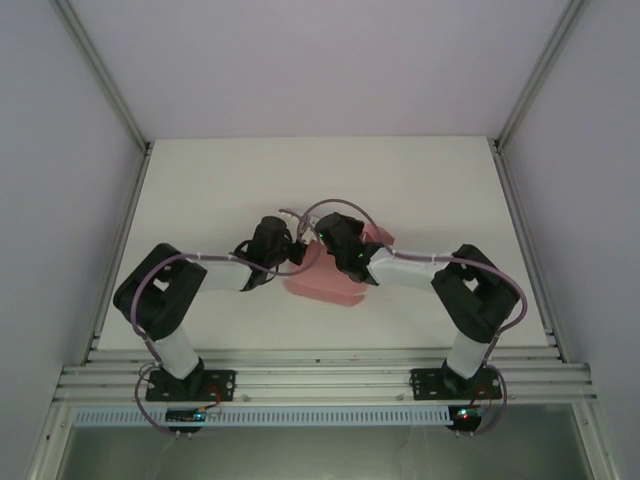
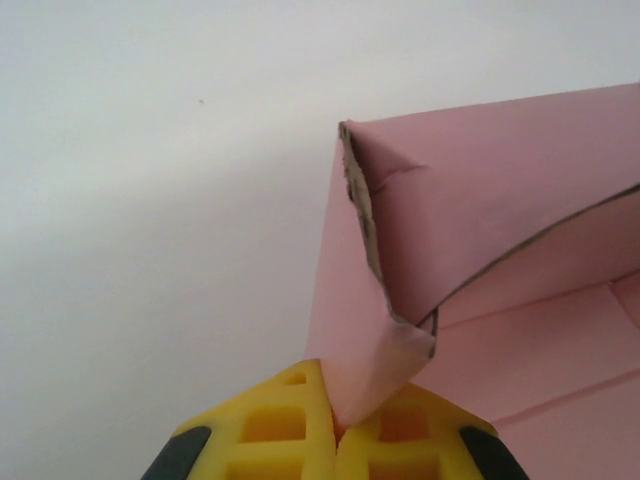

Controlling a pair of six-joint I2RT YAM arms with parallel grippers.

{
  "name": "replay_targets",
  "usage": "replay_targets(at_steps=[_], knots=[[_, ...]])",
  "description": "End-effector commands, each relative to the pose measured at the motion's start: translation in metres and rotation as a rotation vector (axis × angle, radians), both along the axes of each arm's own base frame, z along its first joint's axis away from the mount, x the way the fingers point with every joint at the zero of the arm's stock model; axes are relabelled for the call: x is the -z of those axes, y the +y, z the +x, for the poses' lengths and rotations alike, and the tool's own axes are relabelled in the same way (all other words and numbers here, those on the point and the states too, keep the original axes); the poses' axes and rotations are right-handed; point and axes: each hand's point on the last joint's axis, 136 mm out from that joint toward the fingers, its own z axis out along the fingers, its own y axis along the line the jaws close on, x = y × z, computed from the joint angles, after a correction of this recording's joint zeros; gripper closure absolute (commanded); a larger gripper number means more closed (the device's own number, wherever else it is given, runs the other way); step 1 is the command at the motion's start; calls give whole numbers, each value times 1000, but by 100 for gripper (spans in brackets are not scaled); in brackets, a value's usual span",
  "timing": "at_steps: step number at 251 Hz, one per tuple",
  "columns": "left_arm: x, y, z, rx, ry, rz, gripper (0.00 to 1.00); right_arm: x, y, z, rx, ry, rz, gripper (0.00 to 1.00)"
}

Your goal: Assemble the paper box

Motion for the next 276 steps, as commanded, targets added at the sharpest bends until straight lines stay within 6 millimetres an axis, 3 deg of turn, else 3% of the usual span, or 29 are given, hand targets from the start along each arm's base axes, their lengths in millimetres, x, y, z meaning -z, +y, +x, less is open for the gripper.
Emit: replay_targets(at_steps=[1, 56, 102, 143, 167, 206, 217, 233, 276], knots=[[14, 26, 13, -110, -30, 132, 100, 5, 17, -17, -57, 95, 130, 88], [19, 7, -2, 26, -12, 83, 100, -5, 3, -22, -34, 185, 265, 51], [23, -2, -8, 87, -6, 66, 100, -34, -2, -35, -59, 265, 499, 39], [27, -4, -7, 91, -1, 63, 100, -71, -15, -28, -38, 308, 777, 29], [28, -6, -7, 97, 3, 59, 100, -80, -17, -18, -7, 363, 879, 27], [28, -7, -7, 99, 2, 46, 100, -69, -6, 4, 44, 447, 862, 27], [28, -8, -6, 101, 2, 44, 100, -54, -3, 5, 68, 498, 838, 29], [29, -8, -6, 100, 4, 42, 100, -50, 5, 12, 75, 537, 826, 30], [28, -9, -6, 100, 5, 35, 100, -14, 12, 21, 128, 599, 765, 33]])
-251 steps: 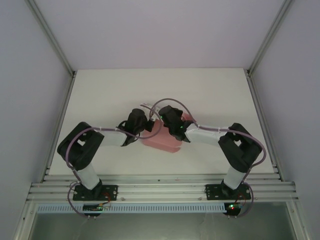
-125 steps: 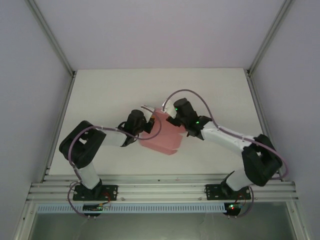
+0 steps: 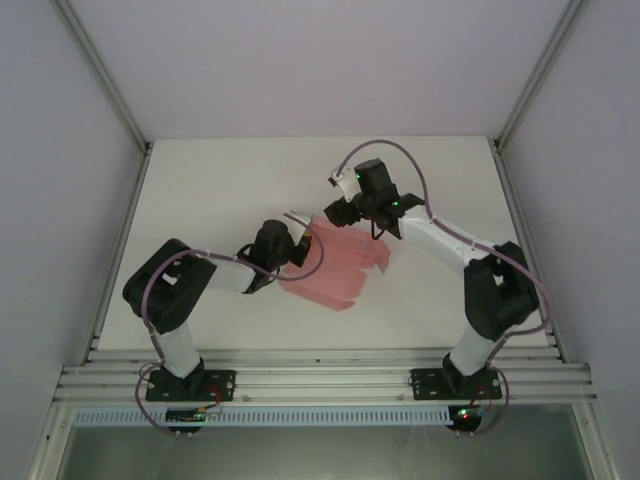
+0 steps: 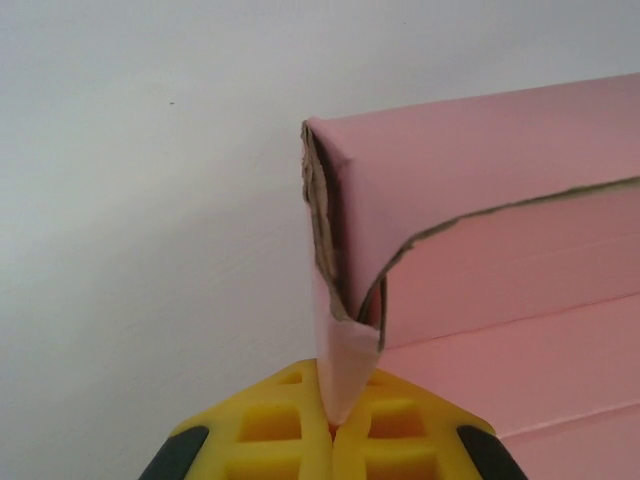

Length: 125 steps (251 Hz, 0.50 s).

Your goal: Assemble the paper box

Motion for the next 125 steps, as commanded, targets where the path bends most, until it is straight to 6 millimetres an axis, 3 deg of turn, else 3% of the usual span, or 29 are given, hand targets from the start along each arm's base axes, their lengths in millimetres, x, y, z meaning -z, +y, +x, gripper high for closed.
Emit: replay_targets(at_steps=[1, 46, 73, 125], knots=[[14, 0, -4, 18, 35, 19, 100, 26, 3, -7, 2, 114, -38, 33], [14, -1, -2, 9, 40, 14, 99, 53, 9, -18, -35, 178, -98, 36], [13, -3, 2, -1, 45, 5, 87, 70, 11, -26, -53, 210, -125, 37], [4, -7, 15, -36, 35, -19, 84, 85, 8, -34, -59, 249, -140, 40]])
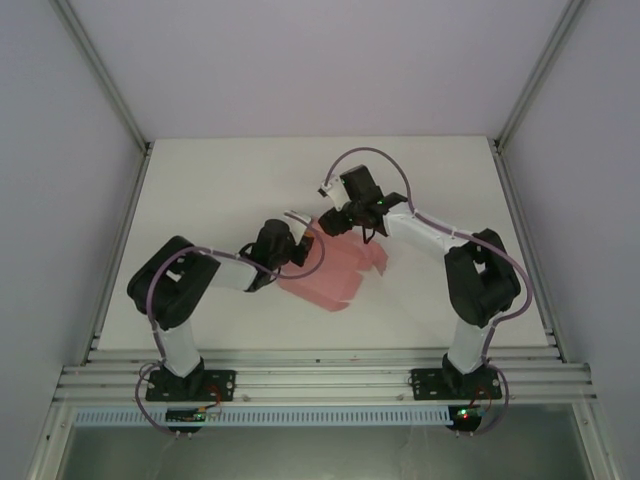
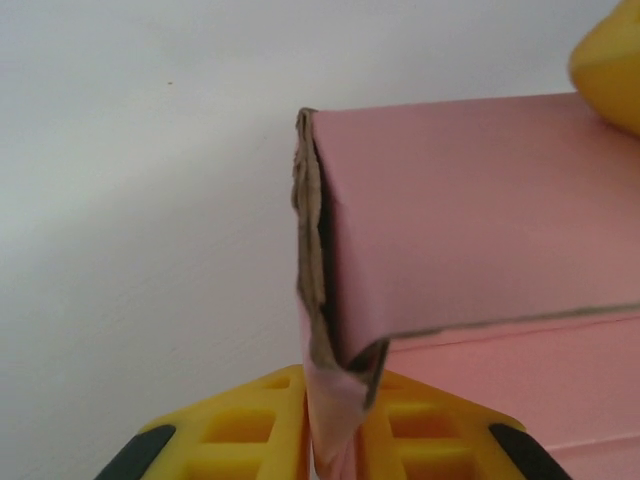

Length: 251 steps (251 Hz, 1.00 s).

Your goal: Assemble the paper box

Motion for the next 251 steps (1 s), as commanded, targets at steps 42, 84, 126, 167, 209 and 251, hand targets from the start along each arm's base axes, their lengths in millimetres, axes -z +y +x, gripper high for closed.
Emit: replay_targets(at_steps=[42, 84, 126, 167, 209, 251], knots=[[-10, -8, 18, -37, -25, -29, 79, 50, -9, -26, -23, 149, -86, 41], [-15, -24, 19, 37, -30, -40, 76, 51, -9, -25, -21, 157, -82, 42], [-16, -35, 19, 97, -43, -41, 70, 54, -9, -27, -27, 176, -73, 43], [-17, -46, 13, 183, -48, -42, 99, 58, -15, -25, -10, 182, -89, 44], [-13, -41, 22, 136, -60, -1, 100, 59, -19, -23, 5, 191, -79, 44], [-5, 29, 58, -405, -92, 193, 100, 60, -21, -23, 32, 196, -83, 44]])
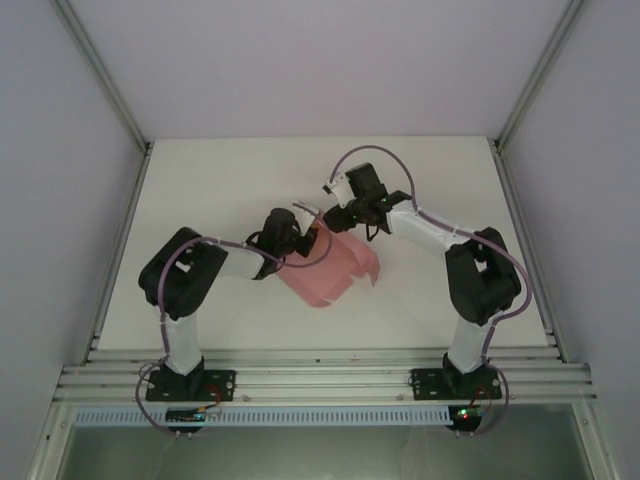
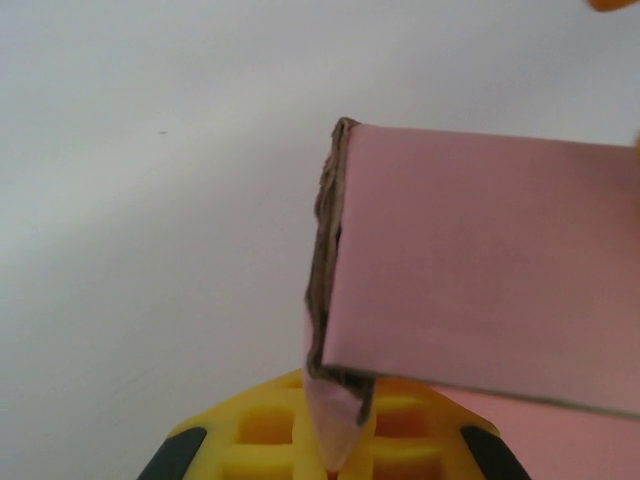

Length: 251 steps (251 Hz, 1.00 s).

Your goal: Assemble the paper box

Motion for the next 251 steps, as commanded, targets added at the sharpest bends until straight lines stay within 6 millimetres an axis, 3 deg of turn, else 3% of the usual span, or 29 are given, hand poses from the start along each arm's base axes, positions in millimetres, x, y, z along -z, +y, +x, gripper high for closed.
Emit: replay_targets(at_steps=[1, 27, 58, 69, 89, 128, 141, 168, 192, 218, 251], knots=[[-3, 45, 27, -403, -68, 132, 100, 58, -10, -35, 2, 197, -95, 44], [-1, 63, 24, -539, -112, 226, 100, 64, -9, -40, 20, 222, -86, 45], [9, 64, 15, -582, -79, 162, 100, 76, -9, -46, 34, 273, -82, 46], [9, 72, 14, -660, -83, 146, 100, 81, -10, -47, 51, 290, -85, 46], [15, 62, 15, -601, -60, 166, 100, 88, -12, -51, 69, 329, -78, 47], [28, 75, 19, -689, -3, 253, 100, 94, -14, -57, 84, 377, -66, 48], [31, 60, 17, -581, 17, 232, 100, 91, -17, -54, 108, 361, -71, 45], [22, 33, 7, -390, 21, 133, 100, 71, -27, -37, 165, 282, -79, 41], [8, 7, -9, -194, 1, 64, 100, 38, -45, -15, 232, 198, -66, 36], [-2, 7, -14, -180, 19, 33, 100, -1, -66, 0, 291, 126, -42, 30], [-5, 9, -18, -189, 101, 61, 100, -41, -76, -7, 197, -20, -56, 27]])
